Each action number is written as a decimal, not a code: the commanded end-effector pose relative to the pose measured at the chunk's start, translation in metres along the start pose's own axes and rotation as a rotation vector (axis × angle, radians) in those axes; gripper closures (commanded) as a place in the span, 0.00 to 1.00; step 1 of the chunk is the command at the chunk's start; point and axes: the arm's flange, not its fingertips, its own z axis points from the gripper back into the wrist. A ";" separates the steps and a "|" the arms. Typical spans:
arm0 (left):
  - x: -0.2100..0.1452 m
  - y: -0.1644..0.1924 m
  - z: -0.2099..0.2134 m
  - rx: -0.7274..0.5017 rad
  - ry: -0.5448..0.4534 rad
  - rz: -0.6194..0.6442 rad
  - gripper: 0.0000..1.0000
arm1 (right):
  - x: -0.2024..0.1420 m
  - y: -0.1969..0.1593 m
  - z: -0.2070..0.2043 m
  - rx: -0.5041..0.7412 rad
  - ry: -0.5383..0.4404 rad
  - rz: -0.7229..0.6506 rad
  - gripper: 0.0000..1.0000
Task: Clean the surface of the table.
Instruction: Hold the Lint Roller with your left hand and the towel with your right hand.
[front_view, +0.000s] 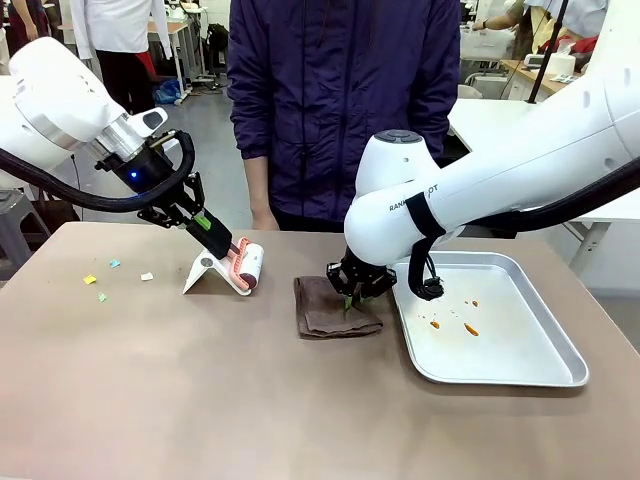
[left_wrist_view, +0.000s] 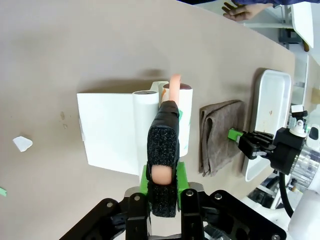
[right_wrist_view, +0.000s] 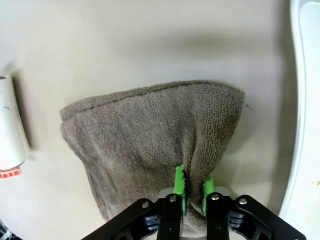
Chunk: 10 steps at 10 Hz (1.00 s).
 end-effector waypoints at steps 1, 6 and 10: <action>0.001 0.006 -0.002 -0.008 -0.017 -0.013 1.00 | 0.002 -0.003 -0.009 0.009 0.025 0.017 1.00; -0.010 0.002 0.008 -0.081 -0.069 -0.053 1.00 | 0.001 -0.014 0.000 0.078 0.004 0.000 1.00; -0.034 -0.005 0.031 -0.211 -0.114 -0.138 1.00 | -0.024 -0.058 0.045 0.409 -0.025 0.008 1.00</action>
